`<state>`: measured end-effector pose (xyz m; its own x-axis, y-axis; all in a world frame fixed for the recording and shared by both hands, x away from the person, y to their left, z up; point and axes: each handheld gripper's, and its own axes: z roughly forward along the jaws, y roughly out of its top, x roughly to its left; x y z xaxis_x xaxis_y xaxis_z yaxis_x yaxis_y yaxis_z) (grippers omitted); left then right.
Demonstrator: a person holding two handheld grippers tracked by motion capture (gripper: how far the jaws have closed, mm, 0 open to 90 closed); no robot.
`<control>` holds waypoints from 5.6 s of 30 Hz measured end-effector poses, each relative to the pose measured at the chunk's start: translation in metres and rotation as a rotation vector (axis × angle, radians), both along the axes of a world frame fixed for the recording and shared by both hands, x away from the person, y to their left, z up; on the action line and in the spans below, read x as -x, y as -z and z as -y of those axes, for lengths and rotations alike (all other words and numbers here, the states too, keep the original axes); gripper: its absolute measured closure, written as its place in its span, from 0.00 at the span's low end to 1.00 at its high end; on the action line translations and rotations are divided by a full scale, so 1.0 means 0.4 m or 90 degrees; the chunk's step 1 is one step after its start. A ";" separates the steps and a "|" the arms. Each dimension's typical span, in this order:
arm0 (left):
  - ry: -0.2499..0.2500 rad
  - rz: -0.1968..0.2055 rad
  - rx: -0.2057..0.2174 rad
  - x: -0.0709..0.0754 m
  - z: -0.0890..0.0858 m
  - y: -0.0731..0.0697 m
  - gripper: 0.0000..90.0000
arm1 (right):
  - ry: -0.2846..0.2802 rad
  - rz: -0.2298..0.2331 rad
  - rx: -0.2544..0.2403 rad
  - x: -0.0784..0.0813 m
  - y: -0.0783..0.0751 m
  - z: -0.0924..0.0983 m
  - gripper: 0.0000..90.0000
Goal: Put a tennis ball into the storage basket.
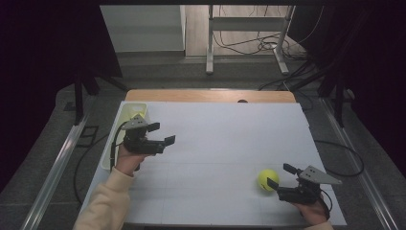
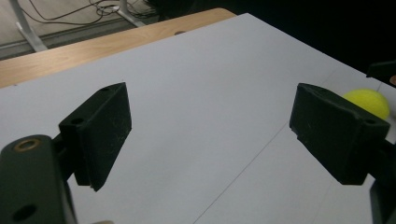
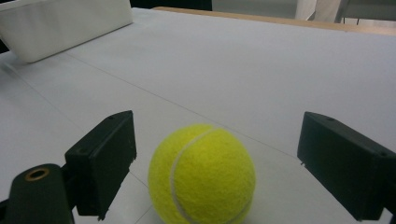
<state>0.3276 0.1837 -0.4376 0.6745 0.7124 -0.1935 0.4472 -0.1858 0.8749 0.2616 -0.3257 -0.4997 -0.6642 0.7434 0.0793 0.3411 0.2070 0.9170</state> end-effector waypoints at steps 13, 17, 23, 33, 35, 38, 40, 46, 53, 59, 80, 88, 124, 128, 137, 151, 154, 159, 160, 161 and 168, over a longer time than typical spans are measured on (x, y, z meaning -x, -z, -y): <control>0.028 -0.009 0.003 0.004 0.042 0.016 0.15 | 0.002 0.001 -0.001 0.002 -0.001 0.001 0.13; 0.036 -0.011 0.000 0.005 0.052 0.020 0.15 | 0.001 0.003 0.000 0.004 -0.002 0.000 0.13; 0.048 -0.012 0.013 0.010 0.071 0.022 0.15 | 0.001 0.005 -0.002 0.005 -0.005 -0.004 0.13; 0.072 -0.014 0.010 0.020 0.105 0.026 0.15 | 0.004 0.006 -0.007 0.003 -0.007 -0.005 0.14; 0.075 -0.014 0.005 0.023 0.111 0.027 0.15 | 0.006 0.009 -0.009 -0.002 -0.009 -0.007 0.14; 0.075 -0.009 0.007 0.024 0.114 0.024 0.15 | -0.002 0.006 -0.001 -0.001 -0.003 -0.010 0.14; 0.079 -0.014 0.003 0.020 0.123 0.030 0.15 | -0.001 0.004 -0.003 0.000 -0.001 -0.007 0.14; 0.092 -0.018 -0.011 0.022 0.141 0.038 0.15 | -0.003 0.005 -0.005 -0.001 -0.002 -0.010 0.14; 0.110 -0.020 -0.005 0.030 0.167 0.044 0.15 | -0.003 0.009 -0.001 -0.001 -0.005 -0.013 0.14; 0.135 -0.025 -0.013 0.033 0.208 0.062 0.15 | -0.004 0.009 0.000 0.000 -0.005 -0.013 0.14; 0.203 -0.033 -0.034 0.024 0.328 0.100 0.15 | -0.003 0.013 -0.001 -0.002 -0.006 -0.011 0.14; 0.225 -0.038 -0.038 0.028 0.367 0.112 0.15 | -0.004 0.013 -0.003 -0.001 -0.007 -0.011 0.14; 0.290 -0.051 -0.064 0.046 0.494 0.144 0.15 | -0.006 0.016 -0.005 0.001 -0.011 -0.013 0.14; 0.295 -0.053 -0.065 0.046 0.503 0.147 0.15 | -0.004 0.016 -0.004 0.001 -0.011 -0.013 0.14; 0.302 -0.055 -0.067 0.047 0.519 0.152 0.15 | -0.003 0.016 -0.005 0.001 -0.011 -0.013 0.14; 0.315 -0.062 -0.062 0.049 0.551 0.161 0.15 | 0.003 0.018 -0.009 0.000 -0.013 -0.009 0.14; 0.323 -0.060 -0.069 0.049 0.561 0.161 0.15 | 0.003 0.018 -0.010 0.001 -0.013 -0.009 0.14; 0.331 -0.064 -0.069 0.049 0.595 0.168 0.15 | 0.004 0.016 -0.011 -0.001 -0.012 -0.008 0.14; 0.331 -0.064 -0.069 0.049 0.595 0.168 0.15 | 0.004 0.016 -0.011 -0.001 -0.012 -0.008 0.14; 0.336 -0.064 -0.072 0.049 0.605 0.169 0.15 | 0.006 0.016 -0.012 -0.001 -0.012 -0.008 0.14; 0.345 -0.059 -0.074 0.050 0.625 0.171 0.15 | 0.007 0.018 -0.015 0.001 -0.015 -0.008 0.14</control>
